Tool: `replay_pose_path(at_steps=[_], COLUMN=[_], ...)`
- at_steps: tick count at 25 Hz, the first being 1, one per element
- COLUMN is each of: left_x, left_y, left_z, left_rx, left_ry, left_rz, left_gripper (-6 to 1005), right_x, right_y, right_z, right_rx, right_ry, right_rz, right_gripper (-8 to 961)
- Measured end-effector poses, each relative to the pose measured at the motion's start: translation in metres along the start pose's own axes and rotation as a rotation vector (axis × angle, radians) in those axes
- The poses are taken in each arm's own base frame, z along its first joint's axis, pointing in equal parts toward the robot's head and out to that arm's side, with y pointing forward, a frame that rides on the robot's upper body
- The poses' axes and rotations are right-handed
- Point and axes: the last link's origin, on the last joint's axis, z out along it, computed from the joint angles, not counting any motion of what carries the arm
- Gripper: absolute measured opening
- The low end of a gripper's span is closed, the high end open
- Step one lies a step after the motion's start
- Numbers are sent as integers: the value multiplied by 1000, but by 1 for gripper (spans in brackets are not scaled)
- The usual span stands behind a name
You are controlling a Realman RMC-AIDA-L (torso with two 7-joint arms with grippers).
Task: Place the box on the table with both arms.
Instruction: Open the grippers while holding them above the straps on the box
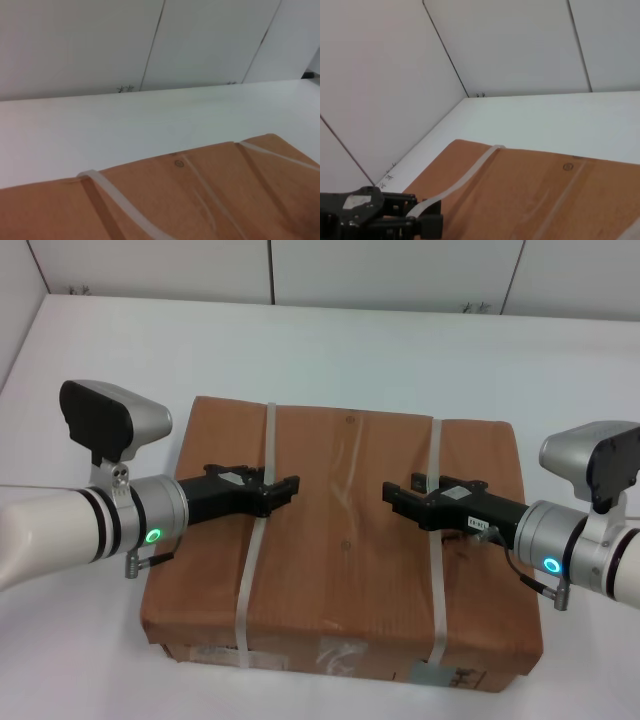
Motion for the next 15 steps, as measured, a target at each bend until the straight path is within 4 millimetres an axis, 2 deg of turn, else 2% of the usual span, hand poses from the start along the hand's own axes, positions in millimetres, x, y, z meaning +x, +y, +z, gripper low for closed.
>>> replay_pose_path(at_steps=[2, 8, 11, 13, 15], left_x=[0, 0, 1, 1, 1], left_y=[0, 1, 1, 1, 2], left_z=[0, 0, 0, -1, -2], left_rx=[0, -6, -9, -13, -22], left_ry=[0, 6, 7, 8, 12], left_rz=[7, 15, 16, 17, 17], left_gripper=[359, 516, 655, 747, 797], right_x=[0, 2, 3, 5, 7], right_y=[0, 0, -1, -2, -5], right_z=[0, -1, -2, -4, -6], right_rx=[-1, 2, 8, 15, 28], right_ry=[0, -2, -6, -10, -20], right_rz=[1, 11, 20, 31, 50], right_gripper=[502, 665, 746, 767, 788])
